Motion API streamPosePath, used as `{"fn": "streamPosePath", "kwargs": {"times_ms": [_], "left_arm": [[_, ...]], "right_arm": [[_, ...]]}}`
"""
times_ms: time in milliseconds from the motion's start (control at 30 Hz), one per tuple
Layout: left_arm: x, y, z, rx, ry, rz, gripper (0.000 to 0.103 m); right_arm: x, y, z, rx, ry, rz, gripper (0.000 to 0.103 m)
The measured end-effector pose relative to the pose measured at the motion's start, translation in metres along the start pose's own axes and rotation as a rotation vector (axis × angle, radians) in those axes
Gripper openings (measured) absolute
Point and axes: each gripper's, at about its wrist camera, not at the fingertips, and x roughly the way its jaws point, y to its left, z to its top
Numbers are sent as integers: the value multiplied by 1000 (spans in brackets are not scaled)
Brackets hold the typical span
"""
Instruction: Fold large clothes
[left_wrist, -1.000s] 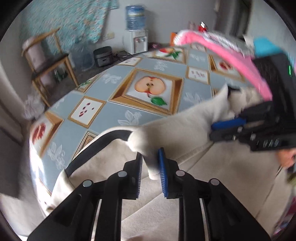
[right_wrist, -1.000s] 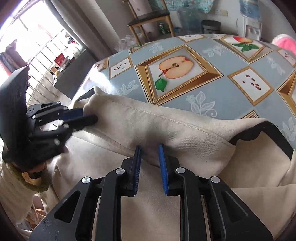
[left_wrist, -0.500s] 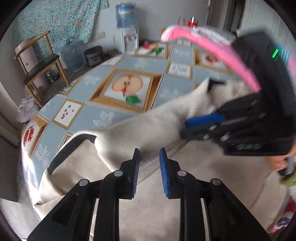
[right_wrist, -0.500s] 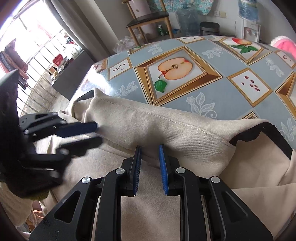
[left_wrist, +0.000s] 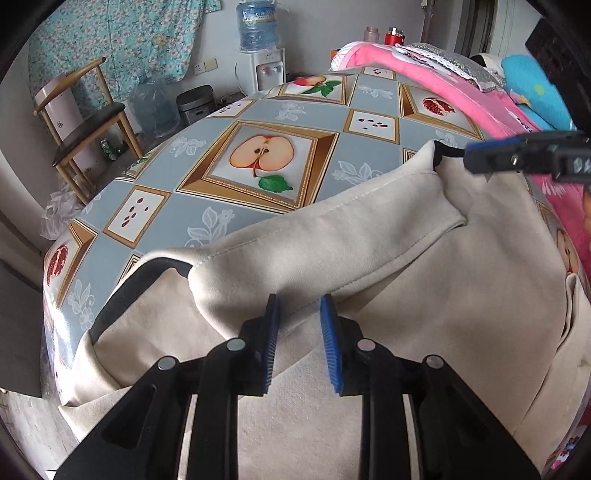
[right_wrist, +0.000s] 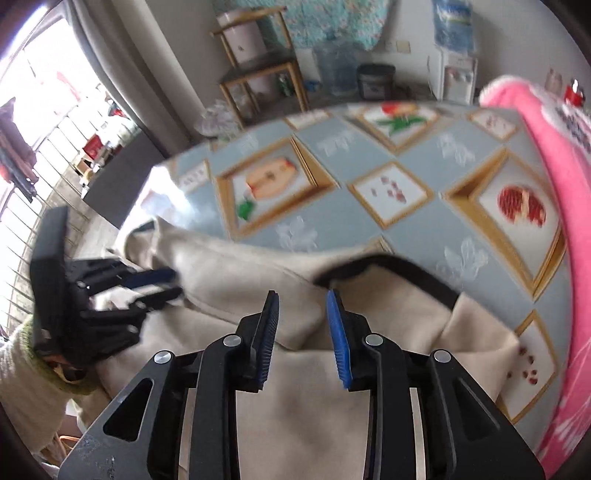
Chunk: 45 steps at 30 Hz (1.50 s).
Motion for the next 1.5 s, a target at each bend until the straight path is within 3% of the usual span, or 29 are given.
{"fn": "streamPosePath", "kwargs": {"times_ms": [100, 267, 300, 367, 500, 600, 667, 733, 833, 933, 967, 1100, 1233, 1400, 1500], "left_arm": [[0, 0, 0, -7, -1, 3, 23], [-2, 1, -2, -9, -11, -5, 23], [-2, 1, -2, -9, -13, -7, 23], [-2, 3, -3, -15, -19, -16, 23], [-8, 6, -4, -23, -35, -47, 24], [-27, 13, -2, -39, -102, -89, 24], [-31, 16, 4, -47, -133, -71, 23], [-23, 20, 12, -54, -119, -22, 23], [8, 22, 15, -35, -17, 34, 23], [8, 16, 10, -6, -36, 62, 23], [8, 16, 8, -8, -36, 62, 23], [6, 24, 4, -47, -38, 19, 23], [6, 22, 1, -45, -41, 29, 23], [6, 24, 2, -57, -36, 22, 23], [6, 24, 1, -64, -40, 24, 23]], "right_arm": [[7, 23, 10, -53, -31, 7, 30], [57, 57, 12, -113, -6, 6, 30], [70, 59, 8, -122, 23, -20, 30], [75, 62, 4, -146, -1, -40, 30], [75, 61, 7, -141, 16, -35, 30], [74, 61, 5, -153, 12, -41, 30], [75, 61, 4, -148, 12, -38, 30], [76, 62, 3, -146, 10, -42, 30], [76, 64, 1, -151, 5, -47, 30], [75, 62, 0, -161, 13, -40, 30], [73, 60, 2, -157, 21, -36, 30], [50, 45, 4, -75, -98, -133, 30], [62, 22, -2, -10, -57, -182, 29], [52, 34, 1, -24, -57, -221, 30], [43, 52, -6, -67, -73, -184, 31]]}}
